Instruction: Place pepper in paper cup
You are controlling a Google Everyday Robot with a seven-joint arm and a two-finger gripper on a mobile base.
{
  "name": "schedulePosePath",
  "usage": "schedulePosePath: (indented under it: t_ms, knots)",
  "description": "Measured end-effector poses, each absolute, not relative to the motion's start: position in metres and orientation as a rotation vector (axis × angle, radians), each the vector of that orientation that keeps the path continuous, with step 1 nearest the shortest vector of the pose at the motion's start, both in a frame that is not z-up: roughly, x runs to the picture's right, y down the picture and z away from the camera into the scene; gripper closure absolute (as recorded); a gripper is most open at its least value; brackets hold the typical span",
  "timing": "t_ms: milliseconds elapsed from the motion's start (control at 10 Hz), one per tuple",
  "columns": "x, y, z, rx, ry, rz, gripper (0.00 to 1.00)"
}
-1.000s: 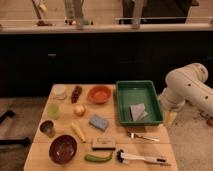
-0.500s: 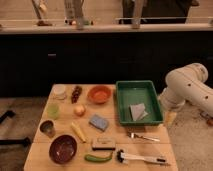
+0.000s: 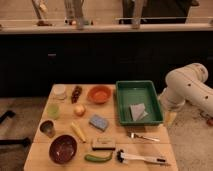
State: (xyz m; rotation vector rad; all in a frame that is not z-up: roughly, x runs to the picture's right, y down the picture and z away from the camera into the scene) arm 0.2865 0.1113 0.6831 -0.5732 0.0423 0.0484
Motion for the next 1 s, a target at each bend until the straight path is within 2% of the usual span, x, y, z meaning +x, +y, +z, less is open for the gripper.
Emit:
schedulePosePath:
  t_ms: [300,1000]
  knots:
    - [0.283,0.119,0.68,-0.6,0.057,0.101,0.2]
    - [0.201,0.19,0.634,-0.6,0.027,0.125,0.2]
